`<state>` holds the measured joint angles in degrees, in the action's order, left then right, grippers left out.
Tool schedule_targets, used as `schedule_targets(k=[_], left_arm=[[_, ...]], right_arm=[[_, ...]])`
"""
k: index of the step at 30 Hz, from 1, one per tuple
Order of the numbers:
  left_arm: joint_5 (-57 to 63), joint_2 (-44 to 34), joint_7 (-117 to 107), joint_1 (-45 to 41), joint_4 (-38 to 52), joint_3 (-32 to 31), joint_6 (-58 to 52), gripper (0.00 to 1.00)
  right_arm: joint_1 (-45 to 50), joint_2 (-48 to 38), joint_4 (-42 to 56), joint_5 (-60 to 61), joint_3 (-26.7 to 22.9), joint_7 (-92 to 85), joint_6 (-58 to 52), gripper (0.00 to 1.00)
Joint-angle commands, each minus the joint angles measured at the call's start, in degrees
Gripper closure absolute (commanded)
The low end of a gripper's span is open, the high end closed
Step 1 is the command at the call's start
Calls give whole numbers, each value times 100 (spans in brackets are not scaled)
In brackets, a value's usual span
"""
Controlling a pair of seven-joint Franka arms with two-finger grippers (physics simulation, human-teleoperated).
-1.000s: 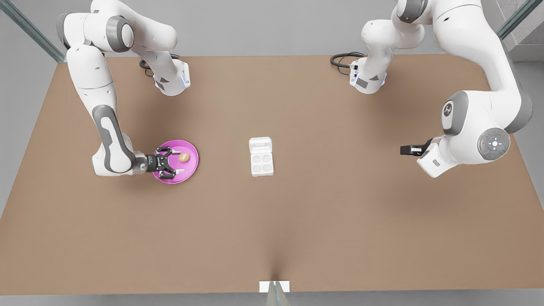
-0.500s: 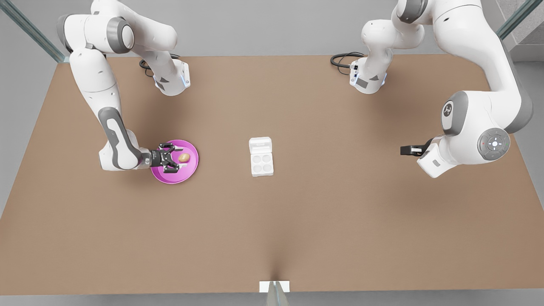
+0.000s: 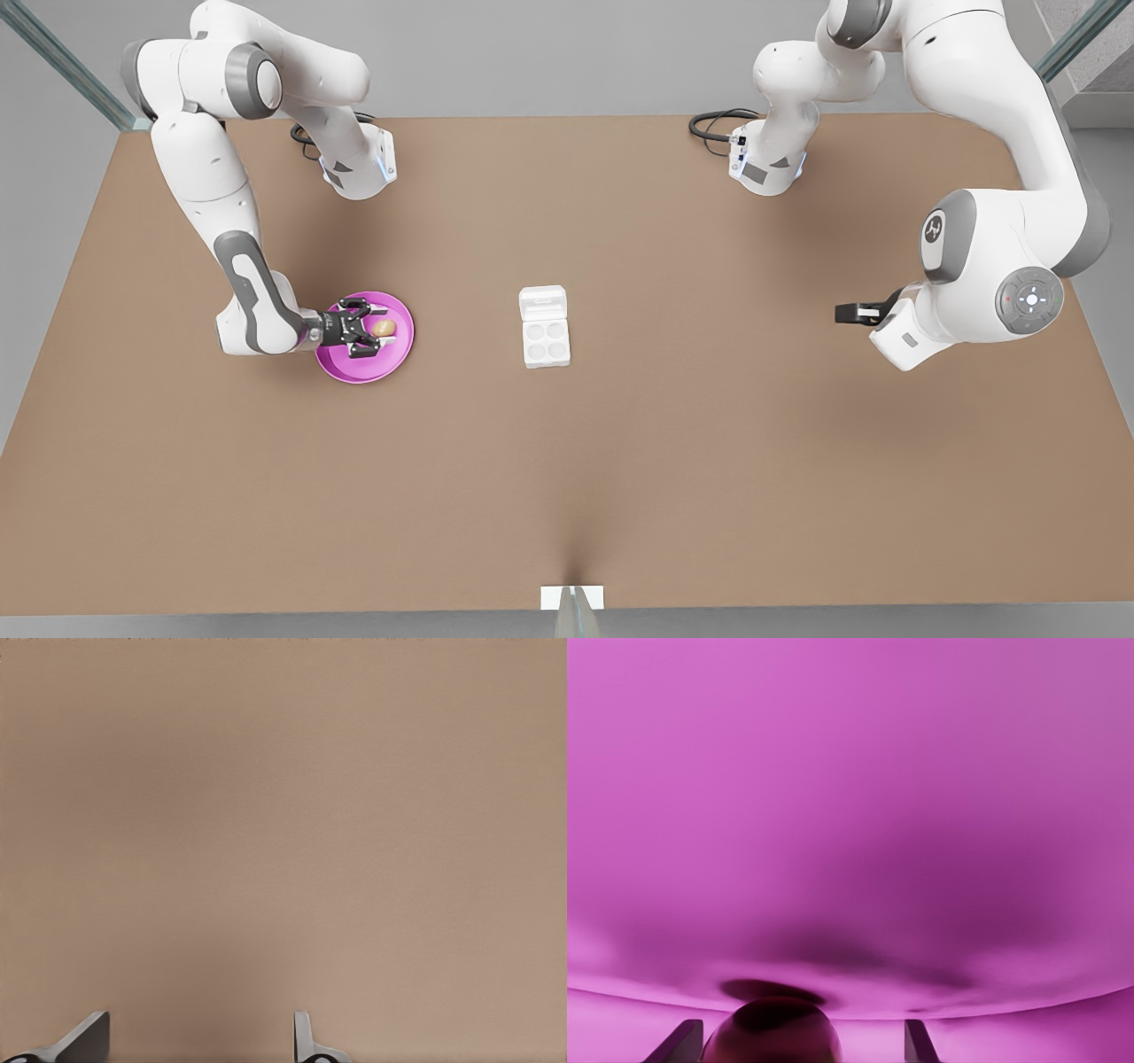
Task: Pack egg into the box and close the box lid
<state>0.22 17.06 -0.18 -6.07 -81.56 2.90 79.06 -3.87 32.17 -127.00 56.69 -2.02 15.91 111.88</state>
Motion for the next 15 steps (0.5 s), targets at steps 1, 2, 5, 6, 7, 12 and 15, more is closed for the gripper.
schedule_targets(k=[1,2,5,6,7,12,15], left_arm=[[40,0,0,0,0,0,-5,0],[40,0,0,0,0,0,-5,0],[93,0,0,0,9,-9,-5,0],[93,0,0,0,9,-9,4,0],[93,0,0,9,9,-9,4,0],[93,8,0,0,9,-9,4,0],[93,8,-9,0,9,-9,4,0]], right_arm=[[0,0,0,0,0,0,0,23],[0,0,0,0,0,0,0,28],[0,9,-35,0,97,-62,18,31],[0,9,-35,0,106,-70,18,33],[0,9,-44,0,106,-132,18,36],[-9,44,-35,9,106,-132,26,37],[-9,44,-26,0,106,-132,62,51]])
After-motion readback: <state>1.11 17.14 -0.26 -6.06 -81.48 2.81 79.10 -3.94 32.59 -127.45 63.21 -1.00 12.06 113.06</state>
